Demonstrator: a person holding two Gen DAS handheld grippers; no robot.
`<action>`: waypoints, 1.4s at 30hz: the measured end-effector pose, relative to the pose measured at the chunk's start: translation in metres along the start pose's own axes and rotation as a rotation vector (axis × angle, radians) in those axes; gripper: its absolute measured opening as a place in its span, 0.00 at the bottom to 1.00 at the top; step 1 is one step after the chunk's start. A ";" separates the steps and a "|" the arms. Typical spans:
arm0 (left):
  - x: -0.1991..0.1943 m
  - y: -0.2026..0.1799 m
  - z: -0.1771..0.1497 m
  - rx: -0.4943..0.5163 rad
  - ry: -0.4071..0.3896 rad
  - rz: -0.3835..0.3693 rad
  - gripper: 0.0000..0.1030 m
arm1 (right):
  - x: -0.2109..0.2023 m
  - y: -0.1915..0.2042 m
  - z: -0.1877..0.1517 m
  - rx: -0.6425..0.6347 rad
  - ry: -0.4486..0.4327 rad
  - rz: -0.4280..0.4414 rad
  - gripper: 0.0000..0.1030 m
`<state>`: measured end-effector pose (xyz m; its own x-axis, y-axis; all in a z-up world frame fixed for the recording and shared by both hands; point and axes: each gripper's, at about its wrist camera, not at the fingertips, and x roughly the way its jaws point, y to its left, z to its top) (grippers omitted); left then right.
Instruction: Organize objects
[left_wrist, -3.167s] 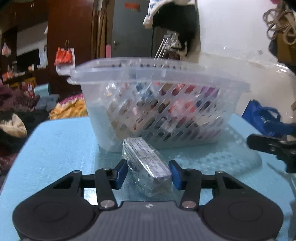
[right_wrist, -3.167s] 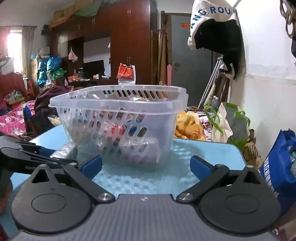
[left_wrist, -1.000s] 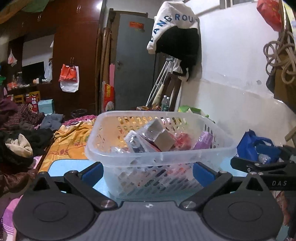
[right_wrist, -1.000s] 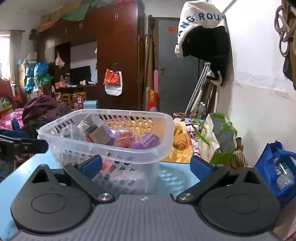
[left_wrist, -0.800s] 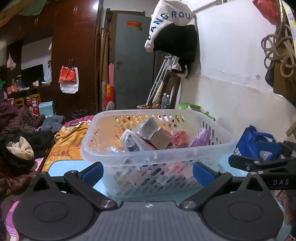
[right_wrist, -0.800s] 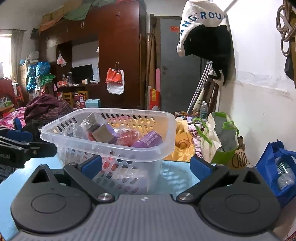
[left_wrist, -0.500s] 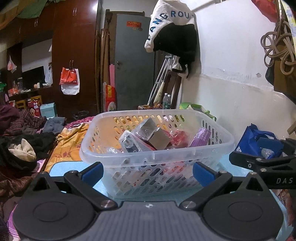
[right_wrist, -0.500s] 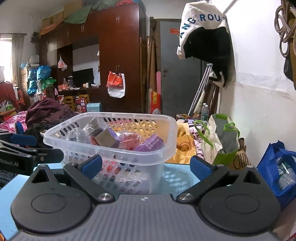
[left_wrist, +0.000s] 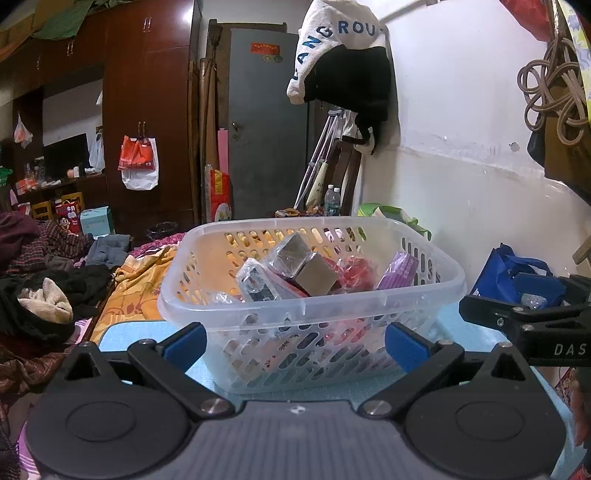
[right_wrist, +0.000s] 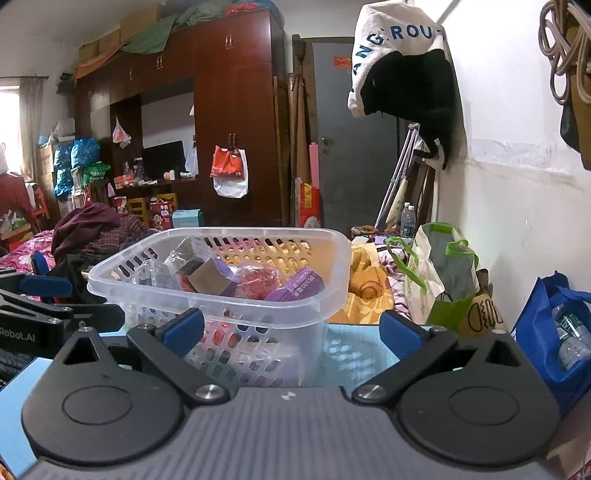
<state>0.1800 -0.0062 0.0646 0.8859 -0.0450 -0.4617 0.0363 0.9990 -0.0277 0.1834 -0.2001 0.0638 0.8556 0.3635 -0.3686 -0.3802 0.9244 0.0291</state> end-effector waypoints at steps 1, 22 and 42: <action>0.000 0.000 0.000 0.001 0.000 -0.002 1.00 | 0.000 0.000 0.000 0.001 -0.001 -0.002 1.00; 0.001 -0.005 -0.002 0.005 0.002 0.007 1.00 | -0.001 0.004 -0.002 -0.013 -0.004 0.004 1.00; 0.001 -0.002 -0.004 -0.005 0.003 0.004 1.00 | -0.003 0.005 -0.002 -0.020 -0.009 0.007 1.00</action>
<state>0.1789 -0.0086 0.0606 0.8844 -0.0411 -0.4648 0.0304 0.9991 -0.0306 0.1785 -0.1962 0.0629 0.8561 0.3711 -0.3597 -0.3930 0.9195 0.0133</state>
